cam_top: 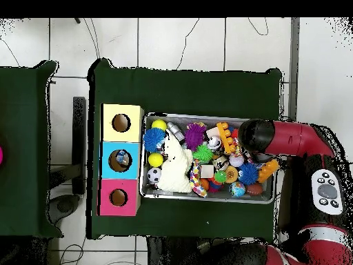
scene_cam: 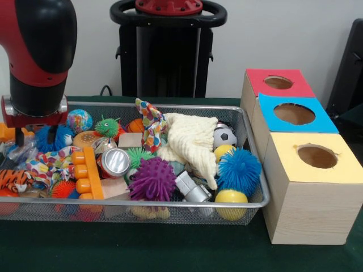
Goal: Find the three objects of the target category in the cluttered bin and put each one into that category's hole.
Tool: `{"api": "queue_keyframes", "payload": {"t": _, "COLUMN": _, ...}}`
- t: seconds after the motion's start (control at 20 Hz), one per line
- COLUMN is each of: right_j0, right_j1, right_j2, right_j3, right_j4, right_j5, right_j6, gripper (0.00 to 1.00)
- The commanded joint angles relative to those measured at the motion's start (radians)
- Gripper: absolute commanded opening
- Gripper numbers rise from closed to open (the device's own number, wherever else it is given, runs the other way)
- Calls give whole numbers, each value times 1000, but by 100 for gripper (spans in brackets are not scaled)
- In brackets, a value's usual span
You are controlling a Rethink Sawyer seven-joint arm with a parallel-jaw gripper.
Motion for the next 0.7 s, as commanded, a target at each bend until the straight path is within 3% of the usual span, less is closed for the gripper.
{"api": "queue_keyframes", "payload": {"t": 0.05, "right_j0": 17, "right_j1": 28, "right_j2": -14, "right_j3": -8, "right_j4": -57, "right_j5": 33, "right_j6": 20, "gripper": 100}}
{"api": "queue_keyframes", "payload": {"t": 0.4, "right_j0": 28, "right_j1": 57, "right_j2": -30, "right_j3": -37, "right_j4": -44, "right_j5": 63, "right_j6": 24, "gripper": 100}}
{"api": "queue_keyframes", "payload": {"t": 0.7, "right_j0": 35, "right_j1": 56, "right_j2": -40, "right_j3": -37, "right_j4": -50, "right_j5": 6, "right_j6": 31, "gripper": 100}}
